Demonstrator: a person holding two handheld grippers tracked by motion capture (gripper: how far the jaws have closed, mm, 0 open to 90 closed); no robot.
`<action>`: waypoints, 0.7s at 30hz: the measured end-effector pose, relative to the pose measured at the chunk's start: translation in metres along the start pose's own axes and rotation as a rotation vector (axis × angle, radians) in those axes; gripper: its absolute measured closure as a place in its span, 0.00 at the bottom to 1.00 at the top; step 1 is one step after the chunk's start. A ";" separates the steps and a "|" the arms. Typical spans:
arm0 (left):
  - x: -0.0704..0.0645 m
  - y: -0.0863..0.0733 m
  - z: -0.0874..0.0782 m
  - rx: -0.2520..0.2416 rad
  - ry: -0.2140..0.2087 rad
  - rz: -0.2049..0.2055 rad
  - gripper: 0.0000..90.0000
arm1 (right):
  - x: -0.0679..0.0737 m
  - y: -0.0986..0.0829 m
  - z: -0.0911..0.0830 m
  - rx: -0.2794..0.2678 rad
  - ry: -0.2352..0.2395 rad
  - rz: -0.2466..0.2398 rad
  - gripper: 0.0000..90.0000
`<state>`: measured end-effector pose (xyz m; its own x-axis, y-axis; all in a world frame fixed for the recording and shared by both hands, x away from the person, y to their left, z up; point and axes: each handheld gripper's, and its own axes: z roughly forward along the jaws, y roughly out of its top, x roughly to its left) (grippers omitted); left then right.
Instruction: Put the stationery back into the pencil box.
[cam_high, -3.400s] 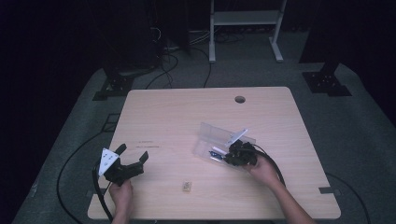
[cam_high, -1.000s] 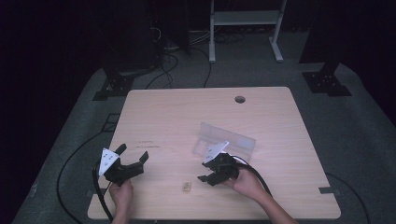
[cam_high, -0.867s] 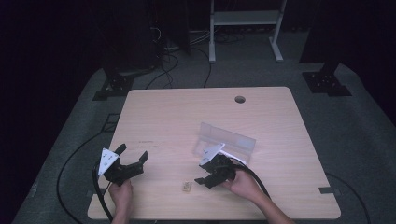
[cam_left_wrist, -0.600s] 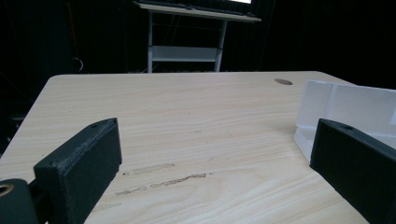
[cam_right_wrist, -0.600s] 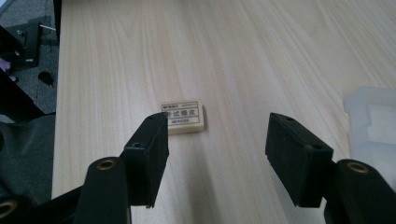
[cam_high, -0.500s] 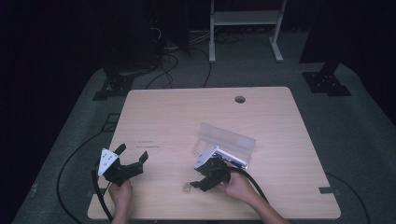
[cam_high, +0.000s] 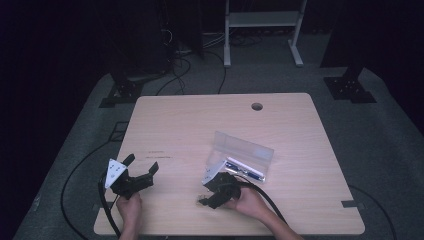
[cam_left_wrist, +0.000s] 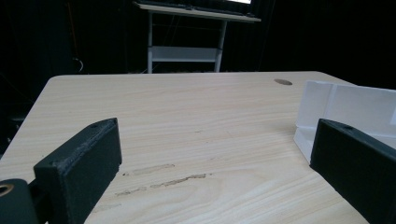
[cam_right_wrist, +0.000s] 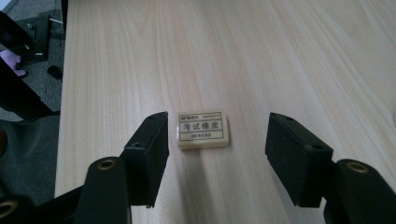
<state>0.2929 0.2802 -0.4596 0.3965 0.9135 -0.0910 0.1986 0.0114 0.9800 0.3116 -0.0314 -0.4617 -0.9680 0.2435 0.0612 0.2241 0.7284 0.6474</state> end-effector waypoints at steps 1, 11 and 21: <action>0.000 0.000 0.000 -0.001 0.000 0.001 0.01 | 0.000 0.000 0.001 0.003 -0.001 -0.002 0.43; 0.000 0.000 0.000 -0.001 0.000 0.000 0.01 | 0.003 0.002 0.009 0.012 0.008 -0.010 0.44; 0.000 0.000 0.000 -0.003 -0.001 -0.001 0.01 | 0.006 0.003 0.016 0.024 0.009 -0.024 0.46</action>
<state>0.2929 0.2801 -0.4594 0.3975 0.9130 -0.0917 0.1964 0.0130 0.9804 0.3087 -0.0177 -0.4715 -0.9740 0.2201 0.0534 0.2038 0.7492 0.6301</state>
